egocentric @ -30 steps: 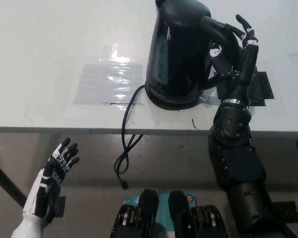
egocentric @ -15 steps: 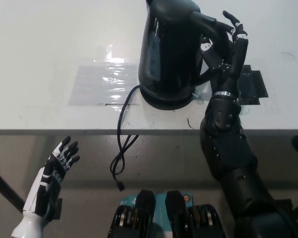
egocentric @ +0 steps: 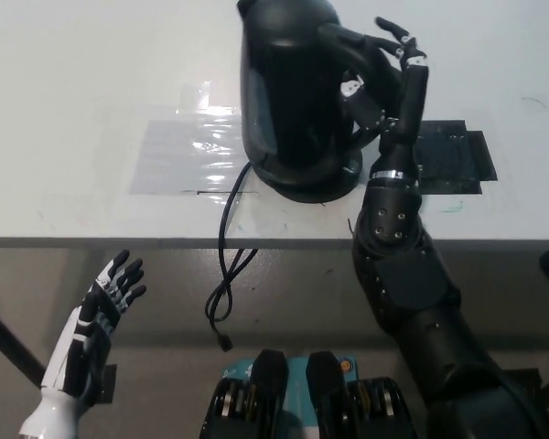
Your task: A kettle and its base are kept separately on the desk infront of the robot and the robot uses its right hand to lift the kettle by its handle and places it on its base to align it correctly.
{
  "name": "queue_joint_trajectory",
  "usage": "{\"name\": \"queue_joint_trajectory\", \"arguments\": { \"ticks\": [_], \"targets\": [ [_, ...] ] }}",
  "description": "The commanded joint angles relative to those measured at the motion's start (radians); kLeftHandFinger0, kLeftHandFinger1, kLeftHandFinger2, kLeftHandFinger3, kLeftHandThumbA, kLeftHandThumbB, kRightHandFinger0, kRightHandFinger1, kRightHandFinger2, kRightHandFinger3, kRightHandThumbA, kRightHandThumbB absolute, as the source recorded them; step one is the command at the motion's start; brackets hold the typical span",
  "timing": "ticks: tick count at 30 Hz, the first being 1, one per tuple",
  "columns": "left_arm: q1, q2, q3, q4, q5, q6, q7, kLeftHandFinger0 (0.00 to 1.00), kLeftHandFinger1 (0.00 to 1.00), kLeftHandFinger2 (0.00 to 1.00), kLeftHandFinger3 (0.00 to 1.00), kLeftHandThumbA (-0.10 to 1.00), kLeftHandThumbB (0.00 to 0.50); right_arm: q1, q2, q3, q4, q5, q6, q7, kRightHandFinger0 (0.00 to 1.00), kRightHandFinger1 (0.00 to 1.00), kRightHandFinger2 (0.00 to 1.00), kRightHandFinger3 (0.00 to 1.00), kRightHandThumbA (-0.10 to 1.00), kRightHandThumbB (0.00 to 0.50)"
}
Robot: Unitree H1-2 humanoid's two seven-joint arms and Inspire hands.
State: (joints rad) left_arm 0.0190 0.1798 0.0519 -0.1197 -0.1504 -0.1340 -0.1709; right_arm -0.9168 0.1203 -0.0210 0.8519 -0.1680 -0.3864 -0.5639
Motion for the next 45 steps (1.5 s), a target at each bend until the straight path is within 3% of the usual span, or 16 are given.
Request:
{"name": "queue_joint_trajectory", "arguments": {
  "ticks": [1, 12, 21, 22, 23, 26, 35, 41, 45],
  "targets": [
    [-0.022, 0.025, -0.001, -0.034, -0.011, 0.008, -0.018, 1.0, 1.0, 1.0, 1.0, 1.0, 0.115, -0.001, 0.037, 0.051, -0.062, -0.057, -0.038, 0.006, 0.0, 0.18, 0.6, 0.7, -0.1, 0.118],
    [-0.031, 0.028, 0.0, -0.032, -0.01, 0.015, -0.014, 1.0, 1.0, 1.0, 1.0, 1.0, 0.146, 0.054, 0.026, 0.078, -0.193, -0.064, -0.007, 0.042, 0.0, 0.24, 0.68, 0.78, -0.1, 0.097],
    [-0.028, 0.027, 0.001, -0.012, -0.021, -0.014, -0.022, 1.0, 1.0, 1.0, 1.0, 1.0, 0.105, 0.073, -0.034, 0.019, -0.25, 0.006, 0.006, 0.086, 0.0, 0.24, 0.67, 0.77, -0.1, 0.096],
    [-0.028, 0.027, 0.001, -0.012, -0.021, -0.014, -0.022, 1.0, 1.0, 1.0, 1.0, 1.0, 0.105, 0.073, -0.033, 0.018, -0.251, 0.005, 0.007, 0.088, 0.0, 0.27, 0.7, 0.79, -0.1, 0.049],
    [-0.025, 0.024, 0.001, -0.014, -0.02, -0.009, -0.018, 1.0, 1.0, 1.0, 1.0, 1.0, 0.121, 0.067, -0.049, 0.011, -0.248, -0.017, 0.031, 0.072, 0.0, 0.31, 0.72, 0.79, -0.1, 0.099],
    [-0.019, 0.024, 0.0, -0.019, -0.018, -0.004, -0.017, 1.0, 1.0, 1.0, 1.0, 1.0, 0.116, 0.057, -0.066, -0.003, -0.23, -0.026, 0.053, 0.059, 0.0, 0.3, 0.71, 0.79, -0.1, 0.108],
    [-0.019, 0.022, -0.004, -0.015, -0.013, -0.01, -0.018, 1.0, 1.0, 1.0, 1.0, 1.0, 0.114, -0.017, -0.093, -0.032, -0.06, -0.017, -0.017, 0.027, 0.0, 0.24, 0.67, 0.76, -0.1, 0.1],
    [-0.022, 0.024, -0.004, -0.017, -0.013, -0.007, -0.018, 1.0, 1.0, 1.0, 1.0, 1.0, 0.113, -0.054, -0.085, -0.038, 0.014, -0.013, -0.022, 0.01, 0.0, 0.15, 0.55, 0.7, -0.1, 0.119],
    [-0.025, 0.026, -0.003, -0.02, -0.016, -0.003, -0.02, 1.0, 1.0, 1.0, 1.0, 1.0, 0.127, -0.061, -0.065, -0.046, 0.026, 0.011, -0.038, 0.024, 0.0, 0.13, 0.57, 0.73, -0.1, 0.12]
  ]
}}
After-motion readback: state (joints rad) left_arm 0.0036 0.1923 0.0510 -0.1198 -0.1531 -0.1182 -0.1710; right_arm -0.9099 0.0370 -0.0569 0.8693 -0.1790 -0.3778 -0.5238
